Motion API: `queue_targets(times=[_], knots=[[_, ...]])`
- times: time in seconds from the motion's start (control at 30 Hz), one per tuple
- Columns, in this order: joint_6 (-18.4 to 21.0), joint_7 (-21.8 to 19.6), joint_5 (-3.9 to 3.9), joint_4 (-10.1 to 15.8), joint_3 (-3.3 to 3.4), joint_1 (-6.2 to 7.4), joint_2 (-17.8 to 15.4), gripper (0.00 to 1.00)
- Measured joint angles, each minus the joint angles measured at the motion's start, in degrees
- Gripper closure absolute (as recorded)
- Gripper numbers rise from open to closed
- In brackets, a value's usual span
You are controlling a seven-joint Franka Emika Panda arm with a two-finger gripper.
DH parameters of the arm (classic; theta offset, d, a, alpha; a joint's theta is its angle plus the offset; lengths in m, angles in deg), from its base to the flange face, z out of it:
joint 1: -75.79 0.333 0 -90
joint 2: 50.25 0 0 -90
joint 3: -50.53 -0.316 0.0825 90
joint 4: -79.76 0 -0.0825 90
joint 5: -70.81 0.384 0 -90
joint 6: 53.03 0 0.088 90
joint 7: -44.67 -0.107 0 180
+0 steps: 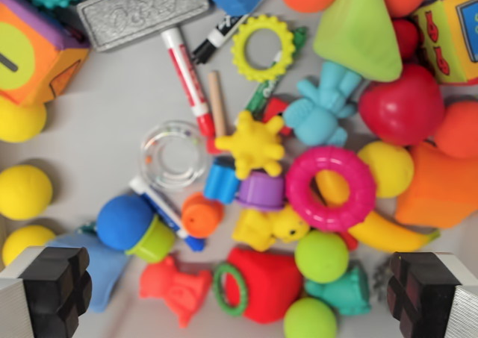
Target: Pick an object from the bin
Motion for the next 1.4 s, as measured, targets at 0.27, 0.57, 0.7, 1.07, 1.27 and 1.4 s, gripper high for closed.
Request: queue_targets(times=[0.27, 0.57, 0.7, 1.07, 1.27, 1.4], knots=[[0.0, 0.0, 0.0, 0.0, 0.0, 0.0, 0.0, 0.0], [0.0, -0.1, 0.0, 0.1, 0.0, 0.0, 0.0, 0.0], [0.0, -0.5, 0.0, 0.4, 0.0, 0.0, -0.1, 0.0], [-1.1, -2.9, 0.0, 2.3, -0.08, 0.11, -0.9, 0.0], [-1.9, -4.7, 0.0, 3.9, -0.19, 0.18, -1.6, 0.0], [-2.5, -5.9, 0.0, 4.9, -0.25, 0.26, -2.1, 0.0]])
